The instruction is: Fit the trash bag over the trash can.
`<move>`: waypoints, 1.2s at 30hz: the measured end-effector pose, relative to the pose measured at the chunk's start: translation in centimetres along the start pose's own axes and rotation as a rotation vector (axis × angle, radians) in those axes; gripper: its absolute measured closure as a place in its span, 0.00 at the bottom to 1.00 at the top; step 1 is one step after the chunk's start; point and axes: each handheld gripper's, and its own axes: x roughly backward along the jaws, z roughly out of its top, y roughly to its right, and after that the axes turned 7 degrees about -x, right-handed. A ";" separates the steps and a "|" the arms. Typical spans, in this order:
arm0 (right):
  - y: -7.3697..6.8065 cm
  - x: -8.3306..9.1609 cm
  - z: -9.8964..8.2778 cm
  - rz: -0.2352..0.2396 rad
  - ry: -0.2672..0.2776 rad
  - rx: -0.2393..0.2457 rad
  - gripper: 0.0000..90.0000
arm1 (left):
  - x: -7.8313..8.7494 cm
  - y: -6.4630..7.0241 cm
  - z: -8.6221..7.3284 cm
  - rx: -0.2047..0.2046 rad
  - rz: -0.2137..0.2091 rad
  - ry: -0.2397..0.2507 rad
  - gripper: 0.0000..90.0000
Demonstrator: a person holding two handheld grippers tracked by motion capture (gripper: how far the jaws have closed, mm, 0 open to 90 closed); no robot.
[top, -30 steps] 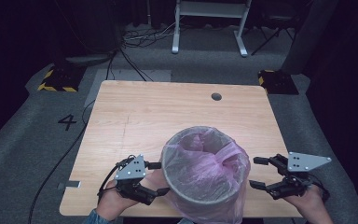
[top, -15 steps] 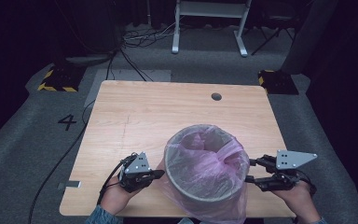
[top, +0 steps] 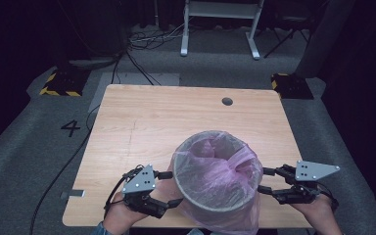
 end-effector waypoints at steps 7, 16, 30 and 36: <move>0.0 -0.7 0.4 0.013 0.000 0.002 0.47 | 0.3 0.0 0.4 -0.010 -0.030 0.014 0.46; -0.2 -0.3 0.4 -0.001 0.011 -0.014 0.61 | 1.4 -0.1 0.3 -0.003 -0.012 0.098 0.98; -0.4 -0.4 0.6 -0.007 0.012 -0.034 0.87 | -0.8 -2.8 -3.1 0.017 0.146 -0.133 1.00; -0.1 -1.0 0.3 0.030 -0.028 -0.034 0.99 | -2.3 -3.4 -3.9 0.026 0.131 -0.191 1.00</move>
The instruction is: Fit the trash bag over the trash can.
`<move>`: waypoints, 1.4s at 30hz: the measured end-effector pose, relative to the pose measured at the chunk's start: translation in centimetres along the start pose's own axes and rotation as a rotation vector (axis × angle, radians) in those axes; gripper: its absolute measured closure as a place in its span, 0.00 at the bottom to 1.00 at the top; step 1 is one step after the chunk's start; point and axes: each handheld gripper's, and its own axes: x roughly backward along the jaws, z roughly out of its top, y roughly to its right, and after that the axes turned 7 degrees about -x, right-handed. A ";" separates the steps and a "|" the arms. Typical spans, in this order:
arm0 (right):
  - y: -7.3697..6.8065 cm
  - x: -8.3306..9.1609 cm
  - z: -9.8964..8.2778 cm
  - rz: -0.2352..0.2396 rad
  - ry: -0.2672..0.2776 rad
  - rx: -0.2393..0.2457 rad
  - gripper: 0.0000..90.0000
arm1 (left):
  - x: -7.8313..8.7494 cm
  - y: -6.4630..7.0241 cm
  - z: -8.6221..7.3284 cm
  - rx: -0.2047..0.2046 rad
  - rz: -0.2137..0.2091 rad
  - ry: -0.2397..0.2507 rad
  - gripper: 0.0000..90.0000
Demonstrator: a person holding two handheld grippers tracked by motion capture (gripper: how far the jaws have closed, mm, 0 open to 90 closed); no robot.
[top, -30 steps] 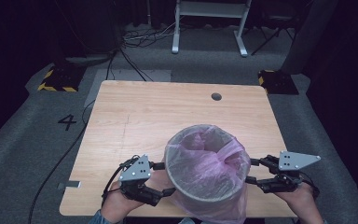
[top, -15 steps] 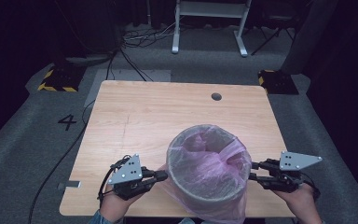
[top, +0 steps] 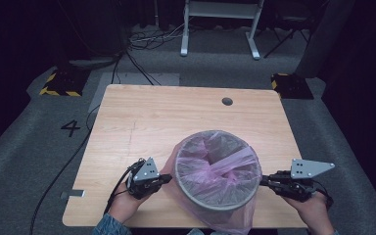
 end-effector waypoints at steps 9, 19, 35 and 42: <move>1.1 -3.5 -4.1 0.040 -0.199 -0.084 1.00 | -0.5 0.5 0.2 -0.031 -0.010 -0.025 1.00; 0.6 -4.6 -5.4 0.020 -0.274 -0.107 1.00 | -3.1 -1.5 -2.0 0.105 0.033 -0.268 1.00; -0.5 -0.9 -4.2 0.014 -0.056 -0.050 0.47 | 0.1 -0.4 0.2 0.021 -0.021 0.071 0.34; -0.1 -2.8 -3.5 -0.014 -0.143 -0.067 0.99 | -1.6 -0.9 1.2 0.003 0.015 0.015 0.82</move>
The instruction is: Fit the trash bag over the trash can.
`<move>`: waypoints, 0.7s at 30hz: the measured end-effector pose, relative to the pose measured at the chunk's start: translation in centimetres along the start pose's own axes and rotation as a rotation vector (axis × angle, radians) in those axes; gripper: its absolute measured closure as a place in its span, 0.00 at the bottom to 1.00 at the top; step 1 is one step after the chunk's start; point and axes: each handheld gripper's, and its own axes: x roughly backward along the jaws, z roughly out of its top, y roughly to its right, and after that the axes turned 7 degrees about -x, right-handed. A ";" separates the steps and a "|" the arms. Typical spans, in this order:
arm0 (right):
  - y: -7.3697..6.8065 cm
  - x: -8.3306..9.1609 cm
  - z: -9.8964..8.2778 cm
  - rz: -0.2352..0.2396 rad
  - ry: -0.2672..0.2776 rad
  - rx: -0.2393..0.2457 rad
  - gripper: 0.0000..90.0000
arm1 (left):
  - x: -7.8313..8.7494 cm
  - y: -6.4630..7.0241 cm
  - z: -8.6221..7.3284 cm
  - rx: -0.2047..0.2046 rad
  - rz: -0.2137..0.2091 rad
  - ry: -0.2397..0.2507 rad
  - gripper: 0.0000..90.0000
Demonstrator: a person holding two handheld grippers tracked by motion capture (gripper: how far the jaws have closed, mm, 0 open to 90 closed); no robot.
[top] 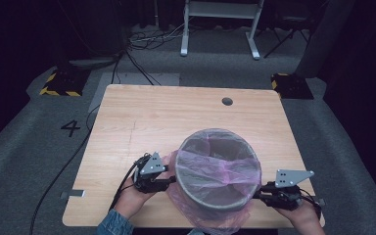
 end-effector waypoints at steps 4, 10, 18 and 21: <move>1.0 -0.5 0.9 -0.043 0.006 -0.040 1.00 | -0.4 0.0 0.6 -0.018 0.015 0.004 1.00; 3.6 -1.7 2.4 -0.090 0.007 -0.072 1.00 | -1.9 -1.2 0.2 0.010 0.048 -0.052 1.00; 7.1 -3.2 2.8 -0.092 0.084 -0.176 1.00 | -3.0 -0.4 0.1 -0.027 0.006 -0.097 1.00; 7.1 -3.0 2.4 -0.079 0.067 -0.176 1.00 | -2.7 -0.4 -0.3 -0.019 -0.014 -0.070 1.00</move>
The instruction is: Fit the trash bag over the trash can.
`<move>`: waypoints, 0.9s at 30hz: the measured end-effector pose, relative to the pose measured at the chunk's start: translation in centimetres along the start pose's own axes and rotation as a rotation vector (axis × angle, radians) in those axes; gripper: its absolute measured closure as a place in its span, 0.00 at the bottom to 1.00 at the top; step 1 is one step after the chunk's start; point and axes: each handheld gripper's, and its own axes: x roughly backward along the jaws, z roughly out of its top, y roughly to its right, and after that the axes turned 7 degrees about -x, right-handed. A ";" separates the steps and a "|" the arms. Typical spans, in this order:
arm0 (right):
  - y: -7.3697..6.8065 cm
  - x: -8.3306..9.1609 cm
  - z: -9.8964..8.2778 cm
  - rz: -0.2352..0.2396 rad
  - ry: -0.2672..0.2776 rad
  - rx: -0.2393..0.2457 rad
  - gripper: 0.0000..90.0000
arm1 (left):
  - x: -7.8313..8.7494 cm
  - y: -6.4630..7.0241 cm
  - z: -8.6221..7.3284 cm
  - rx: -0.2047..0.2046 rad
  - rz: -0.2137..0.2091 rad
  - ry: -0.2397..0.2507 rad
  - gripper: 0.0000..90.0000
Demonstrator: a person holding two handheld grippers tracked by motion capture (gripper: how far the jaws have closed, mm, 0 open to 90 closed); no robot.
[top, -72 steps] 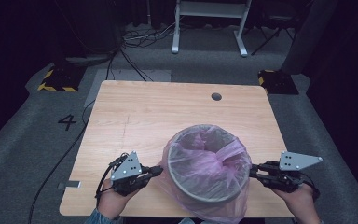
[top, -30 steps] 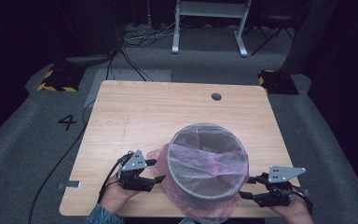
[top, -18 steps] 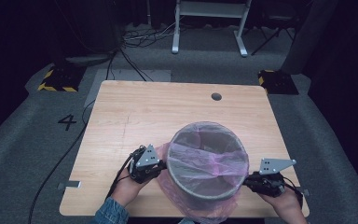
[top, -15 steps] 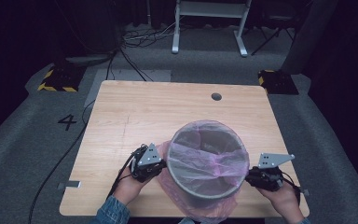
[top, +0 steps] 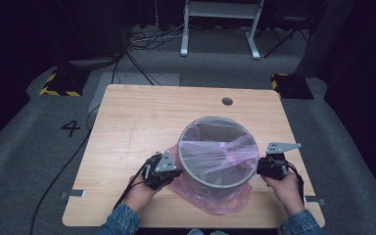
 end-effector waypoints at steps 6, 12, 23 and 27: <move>-0.4 1.4 -0.7 -0.059 0.020 0.024 0.60 | 1.5 -0.8 -1.2 0.080 0.028 0.056 0.55; -0.6 3.8 -1.2 -0.052 0.072 0.021 0.43 | 3.1 -1.8 -2.2 0.136 0.144 0.050 0.48; -0.9 7.2 0.4 -0.158 0.094 0.043 0.34 | 4.1 -4.4 -4.8 0.250 0.290 -0.120 0.48; -1.1 8.0 1.0 -0.182 0.101 0.062 0.35 | 4.5 -5.0 -5.8 0.263 0.297 -0.139 0.48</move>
